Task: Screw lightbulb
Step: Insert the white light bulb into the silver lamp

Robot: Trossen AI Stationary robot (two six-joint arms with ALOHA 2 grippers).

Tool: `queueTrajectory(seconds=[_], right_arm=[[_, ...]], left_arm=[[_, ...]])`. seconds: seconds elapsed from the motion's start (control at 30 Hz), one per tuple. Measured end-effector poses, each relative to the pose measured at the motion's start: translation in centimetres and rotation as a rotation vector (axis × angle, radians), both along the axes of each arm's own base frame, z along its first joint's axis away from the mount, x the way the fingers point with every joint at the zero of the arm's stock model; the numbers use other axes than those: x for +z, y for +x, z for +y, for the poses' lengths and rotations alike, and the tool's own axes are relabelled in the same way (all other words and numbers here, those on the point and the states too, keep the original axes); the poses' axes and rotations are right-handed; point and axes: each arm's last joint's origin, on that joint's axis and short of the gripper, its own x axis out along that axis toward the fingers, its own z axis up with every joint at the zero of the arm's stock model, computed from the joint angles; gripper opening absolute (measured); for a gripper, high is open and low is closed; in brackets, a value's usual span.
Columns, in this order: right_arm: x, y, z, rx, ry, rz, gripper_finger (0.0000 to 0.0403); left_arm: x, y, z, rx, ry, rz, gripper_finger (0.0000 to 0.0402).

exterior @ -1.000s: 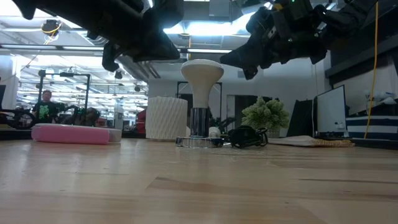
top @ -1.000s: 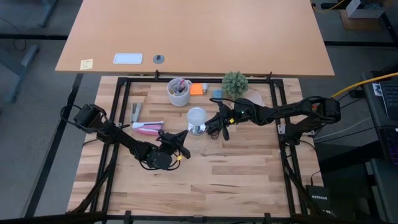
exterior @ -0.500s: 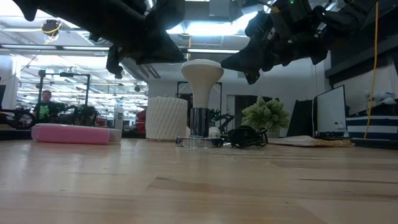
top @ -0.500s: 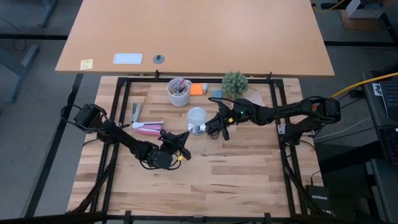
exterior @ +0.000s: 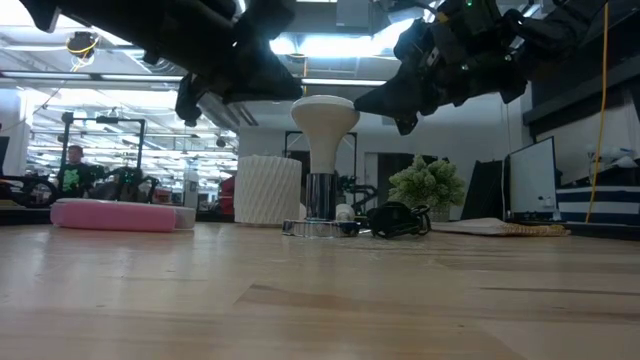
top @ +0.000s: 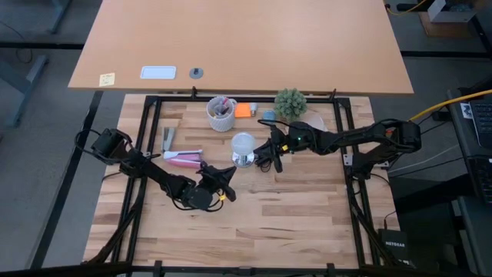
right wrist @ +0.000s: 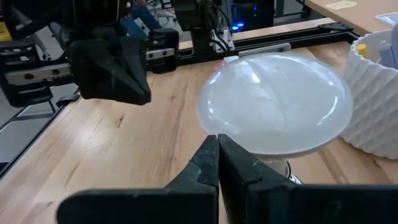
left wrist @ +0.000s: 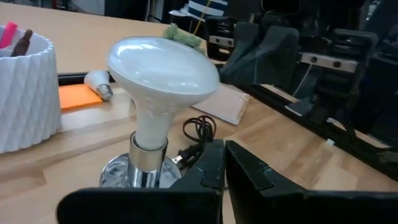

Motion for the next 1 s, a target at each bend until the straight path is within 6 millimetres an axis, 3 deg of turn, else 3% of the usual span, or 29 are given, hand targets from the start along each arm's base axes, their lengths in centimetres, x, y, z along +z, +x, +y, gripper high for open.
queueTrajectory(seconds=[1.0], right_arm=[[0.19,0.05,-0.01,0.001,-0.004,-0.020,0.0003]], left_arm=[[-0.06,0.00,0.06,-0.005,0.040,0.042,0.0005]])
